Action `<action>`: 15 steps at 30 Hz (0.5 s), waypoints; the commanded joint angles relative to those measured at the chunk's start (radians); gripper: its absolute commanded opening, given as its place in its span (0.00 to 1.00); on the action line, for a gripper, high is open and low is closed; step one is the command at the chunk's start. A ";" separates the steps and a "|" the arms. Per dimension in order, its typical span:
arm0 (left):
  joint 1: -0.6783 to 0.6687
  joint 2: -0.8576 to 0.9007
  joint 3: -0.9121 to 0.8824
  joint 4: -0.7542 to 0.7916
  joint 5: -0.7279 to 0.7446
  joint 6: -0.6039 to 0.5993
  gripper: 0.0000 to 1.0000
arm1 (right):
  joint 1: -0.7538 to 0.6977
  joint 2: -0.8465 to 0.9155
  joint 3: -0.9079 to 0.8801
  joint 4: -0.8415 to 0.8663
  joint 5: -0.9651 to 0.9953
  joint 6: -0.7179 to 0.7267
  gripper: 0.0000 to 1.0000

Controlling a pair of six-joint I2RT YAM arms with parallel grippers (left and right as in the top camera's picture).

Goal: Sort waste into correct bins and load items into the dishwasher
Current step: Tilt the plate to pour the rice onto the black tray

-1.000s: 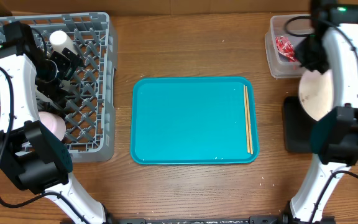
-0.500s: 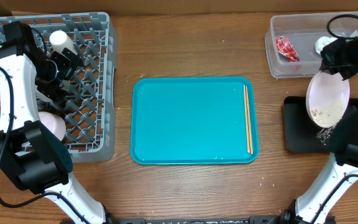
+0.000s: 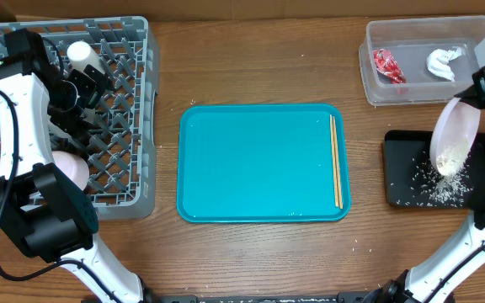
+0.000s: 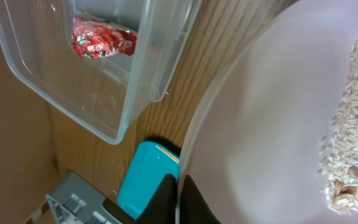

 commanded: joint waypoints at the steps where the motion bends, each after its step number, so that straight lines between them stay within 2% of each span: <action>1: -0.007 0.015 0.008 -0.003 0.010 -0.016 1.00 | -0.041 -0.005 0.028 -0.007 -0.090 -0.079 0.04; 15: -0.006 0.015 0.008 -0.003 0.011 -0.016 1.00 | -0.133 -0.005 0.006 -0.069 -0.371 -0.277 0.04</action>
